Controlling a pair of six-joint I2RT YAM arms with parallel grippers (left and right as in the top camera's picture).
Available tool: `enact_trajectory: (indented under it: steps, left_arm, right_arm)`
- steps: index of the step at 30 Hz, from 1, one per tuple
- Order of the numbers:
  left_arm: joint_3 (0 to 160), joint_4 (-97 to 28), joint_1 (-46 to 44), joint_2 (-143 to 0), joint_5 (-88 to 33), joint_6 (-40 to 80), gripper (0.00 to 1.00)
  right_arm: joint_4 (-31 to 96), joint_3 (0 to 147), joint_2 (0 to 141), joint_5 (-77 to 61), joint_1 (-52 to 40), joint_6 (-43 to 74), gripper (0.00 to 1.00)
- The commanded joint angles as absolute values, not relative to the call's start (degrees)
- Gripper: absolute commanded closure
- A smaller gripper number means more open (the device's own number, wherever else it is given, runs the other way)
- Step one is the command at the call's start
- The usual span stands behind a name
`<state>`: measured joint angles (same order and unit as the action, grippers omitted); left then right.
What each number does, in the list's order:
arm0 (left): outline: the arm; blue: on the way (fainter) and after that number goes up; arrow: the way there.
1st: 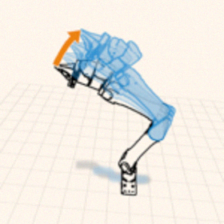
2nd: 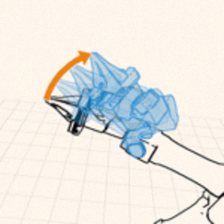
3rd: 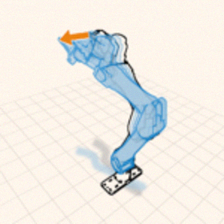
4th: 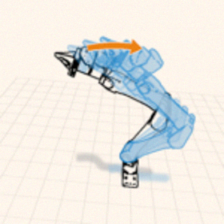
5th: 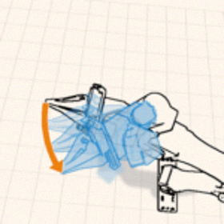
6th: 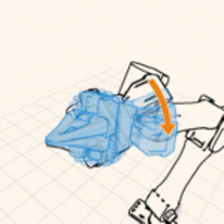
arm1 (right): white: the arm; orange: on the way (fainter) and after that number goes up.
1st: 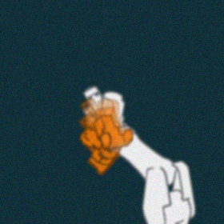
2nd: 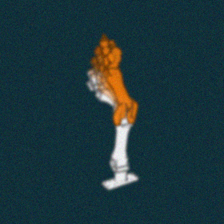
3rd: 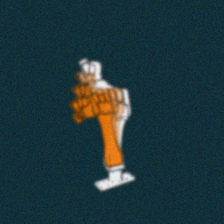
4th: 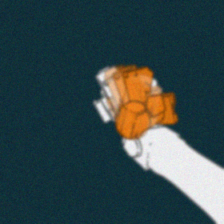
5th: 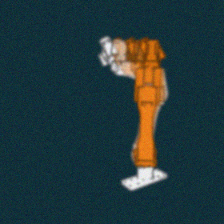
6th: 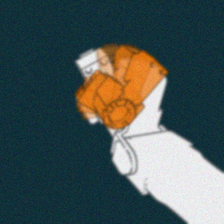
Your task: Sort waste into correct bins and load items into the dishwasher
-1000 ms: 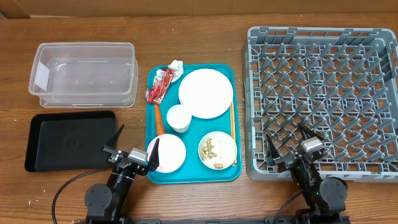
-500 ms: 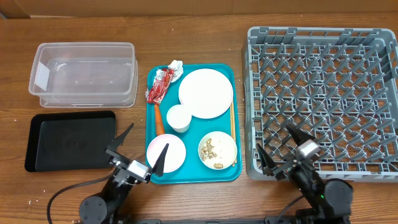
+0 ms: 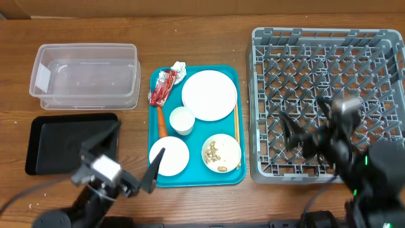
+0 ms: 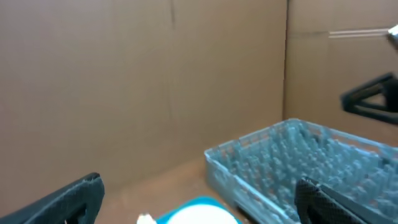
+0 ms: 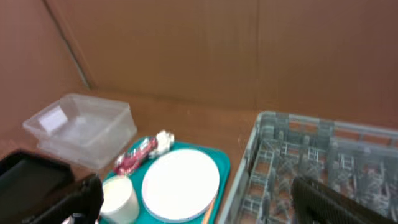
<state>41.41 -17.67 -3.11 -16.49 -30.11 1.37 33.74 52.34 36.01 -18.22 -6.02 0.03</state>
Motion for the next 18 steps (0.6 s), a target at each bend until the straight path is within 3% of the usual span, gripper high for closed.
enact_trajectory:
  steps: [1,6,11,18]
  left_arm:
    - [50.22,-24.27,-3.03,-25.87,-32.12,2.98,0.0]
    - [64.23,-35.18,-3.01,-41.56,-33.26,1.69,0.0]
    - [73.52,-36.67,-3.01,-52.82,-38.83,2.22,0.0]
    - [74.08,-43.4,-3.03,-60.31,-43.22,6.0,0.0]
  right_arm:
    - [42.0,63.61,46.74,-19.4,-5.82,0.25,0.0]
    - [60.38,80.66,61.04,-21.06,-5.82,0.21,0.0]
    - [71.16,87.85,68.9,-25.26,-5.82,3.53,0.0]
    - [71.0,87.81,72.03,-28.99,-5.76,6.17,0.0]
